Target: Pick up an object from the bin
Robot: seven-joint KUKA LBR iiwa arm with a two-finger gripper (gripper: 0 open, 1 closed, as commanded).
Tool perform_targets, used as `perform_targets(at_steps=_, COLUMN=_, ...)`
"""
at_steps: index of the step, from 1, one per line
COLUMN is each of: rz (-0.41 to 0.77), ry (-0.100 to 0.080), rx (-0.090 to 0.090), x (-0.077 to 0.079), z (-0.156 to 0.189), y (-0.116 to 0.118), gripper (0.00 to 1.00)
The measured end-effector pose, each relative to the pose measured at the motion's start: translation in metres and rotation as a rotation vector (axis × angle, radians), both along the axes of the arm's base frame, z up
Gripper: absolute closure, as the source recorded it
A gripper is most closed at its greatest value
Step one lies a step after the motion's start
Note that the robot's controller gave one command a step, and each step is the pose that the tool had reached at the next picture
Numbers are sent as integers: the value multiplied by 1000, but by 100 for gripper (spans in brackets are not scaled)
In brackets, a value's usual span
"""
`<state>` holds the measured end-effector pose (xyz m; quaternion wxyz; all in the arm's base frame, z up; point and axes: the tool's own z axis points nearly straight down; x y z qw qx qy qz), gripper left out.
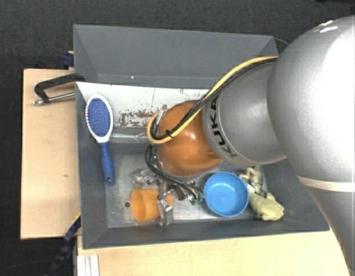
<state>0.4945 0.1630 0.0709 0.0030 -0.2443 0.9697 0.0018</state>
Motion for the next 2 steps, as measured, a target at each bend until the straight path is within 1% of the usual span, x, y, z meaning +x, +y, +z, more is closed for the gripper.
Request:
perform_targets(at_steps=1, rz=-4, ry=1, rx=-2, x=0, z=0, y=-2, gripper=100)
perform_targets(at_steps=2, rz=-23, ry=-10, rx=0, x=36, z=177, y=-10, gripper=100)
